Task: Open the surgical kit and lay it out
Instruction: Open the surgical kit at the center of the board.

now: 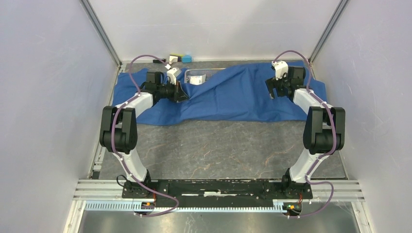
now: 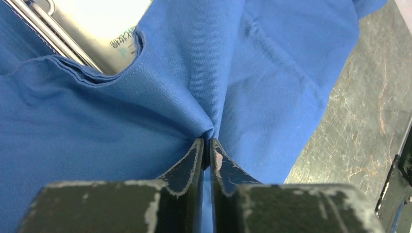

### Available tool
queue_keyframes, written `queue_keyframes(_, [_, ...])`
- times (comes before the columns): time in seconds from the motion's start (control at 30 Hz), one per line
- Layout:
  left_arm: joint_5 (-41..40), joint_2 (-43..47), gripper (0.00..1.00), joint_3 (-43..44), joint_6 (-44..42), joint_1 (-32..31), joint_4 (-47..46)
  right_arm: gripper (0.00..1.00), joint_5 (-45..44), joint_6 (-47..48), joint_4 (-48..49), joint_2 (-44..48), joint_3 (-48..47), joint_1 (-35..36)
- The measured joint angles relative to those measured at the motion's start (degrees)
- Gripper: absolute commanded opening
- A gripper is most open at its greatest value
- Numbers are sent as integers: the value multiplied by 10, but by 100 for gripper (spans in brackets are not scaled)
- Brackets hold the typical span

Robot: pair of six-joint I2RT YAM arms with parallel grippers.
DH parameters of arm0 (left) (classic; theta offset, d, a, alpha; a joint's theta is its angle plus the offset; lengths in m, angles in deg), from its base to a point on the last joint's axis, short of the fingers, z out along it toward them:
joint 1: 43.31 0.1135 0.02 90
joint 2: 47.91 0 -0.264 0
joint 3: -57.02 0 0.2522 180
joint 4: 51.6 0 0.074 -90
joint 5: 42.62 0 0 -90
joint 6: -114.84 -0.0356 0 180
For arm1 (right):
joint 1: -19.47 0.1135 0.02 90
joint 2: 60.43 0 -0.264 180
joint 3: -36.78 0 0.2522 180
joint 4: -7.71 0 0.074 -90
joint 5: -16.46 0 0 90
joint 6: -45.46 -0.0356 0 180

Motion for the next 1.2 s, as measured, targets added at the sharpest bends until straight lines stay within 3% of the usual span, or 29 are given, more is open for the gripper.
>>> queue_keyframes(0.13, [7,10,53,-10,-33,0,15,93,0,0,-1,0,0,3])
queue_keyframes(0.2, [10,13,59,-10,-48,-1,23,92,0,0,-1,0,0,4])
queue_keyframes(0.47, [3,26,73,44,-125,-6,113,93,0,1,-1,0,0,5])
queue_keyframes(0.63, [-12,25,85,145,-169,-5,167,93,0,4,-1,0,0,5])
queue_keyframes(0.73, [-22,7,87,219,-194,-5,186,93,0,7,-1,0,0,5])
queue_keyframes(1.07, [-20,-214,100,515,-252,-2,343,93,-1,11,0,0,8,5])
queue_keyframes(1.2, [-5,-257,100,551,-280,0,416,93,-2,13,-1,0,14,5])
